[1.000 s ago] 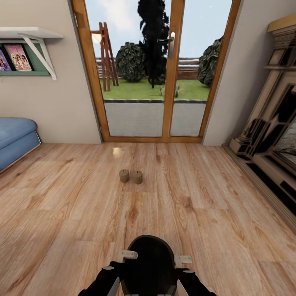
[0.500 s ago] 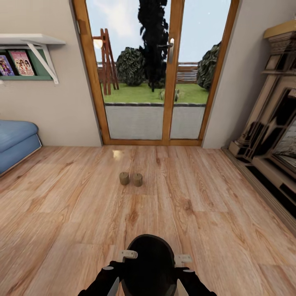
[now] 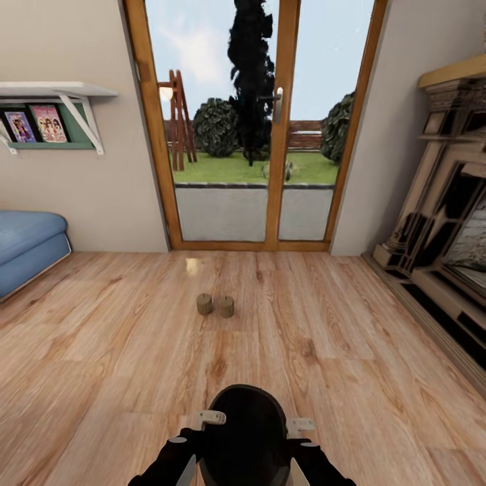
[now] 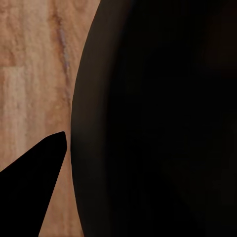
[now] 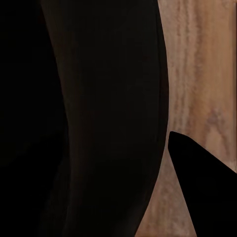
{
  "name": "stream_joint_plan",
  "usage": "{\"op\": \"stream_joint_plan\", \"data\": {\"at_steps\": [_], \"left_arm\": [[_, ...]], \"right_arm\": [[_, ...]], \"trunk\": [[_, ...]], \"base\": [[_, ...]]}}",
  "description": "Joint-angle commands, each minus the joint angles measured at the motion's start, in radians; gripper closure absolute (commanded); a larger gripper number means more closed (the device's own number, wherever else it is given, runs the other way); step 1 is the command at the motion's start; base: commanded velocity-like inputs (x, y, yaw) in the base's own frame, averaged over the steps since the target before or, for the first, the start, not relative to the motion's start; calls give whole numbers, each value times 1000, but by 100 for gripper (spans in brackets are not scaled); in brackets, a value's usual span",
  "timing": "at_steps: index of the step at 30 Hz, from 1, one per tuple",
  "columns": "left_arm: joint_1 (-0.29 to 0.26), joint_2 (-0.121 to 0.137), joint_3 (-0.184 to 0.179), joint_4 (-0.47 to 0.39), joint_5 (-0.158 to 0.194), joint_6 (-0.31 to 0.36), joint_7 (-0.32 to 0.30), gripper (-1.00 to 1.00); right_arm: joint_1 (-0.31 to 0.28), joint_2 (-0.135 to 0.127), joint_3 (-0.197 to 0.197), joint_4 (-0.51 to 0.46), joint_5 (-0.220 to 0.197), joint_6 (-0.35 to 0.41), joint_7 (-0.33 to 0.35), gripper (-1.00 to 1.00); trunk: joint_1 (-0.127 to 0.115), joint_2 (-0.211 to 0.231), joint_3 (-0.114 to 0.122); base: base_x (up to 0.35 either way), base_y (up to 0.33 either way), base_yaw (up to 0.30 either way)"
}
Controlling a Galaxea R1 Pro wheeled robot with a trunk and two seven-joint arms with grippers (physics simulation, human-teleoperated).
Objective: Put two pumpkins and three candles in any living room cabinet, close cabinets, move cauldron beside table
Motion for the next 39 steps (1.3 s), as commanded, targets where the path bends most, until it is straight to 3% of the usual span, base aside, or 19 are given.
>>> {"op": "stream_joint_plan", "data": {"at_steps": [1, 8, 29, 39], "left_arm": [[0, 1, -5, -1, -9, 6, 11, 100], [0, 1, -5, -1, -10, 6, 11, 100], [0, 0, -5, -1, -9, 6, 11, 100], [1, 0, -5, -1, -10, 5, 11, 100]], "right_arm": [[-1, 0, 13, -2, -35, 2, -9, 100], [-1, 0, 14, -3, -35, 2, -8, 100], [-1, 0, 14, -3, -35, 2, -10, 100], [-1, 0, 14, -3, -35, 2, -10, 100]], "trunk": [[-1, 0, 3], [-4, 1, 30], [-84, 148, 96], [-84, 148, 96]], "base": [[0, 0, 0], [0, 0, 0], [0, 0, 0], [-4, 0, 11]]}}
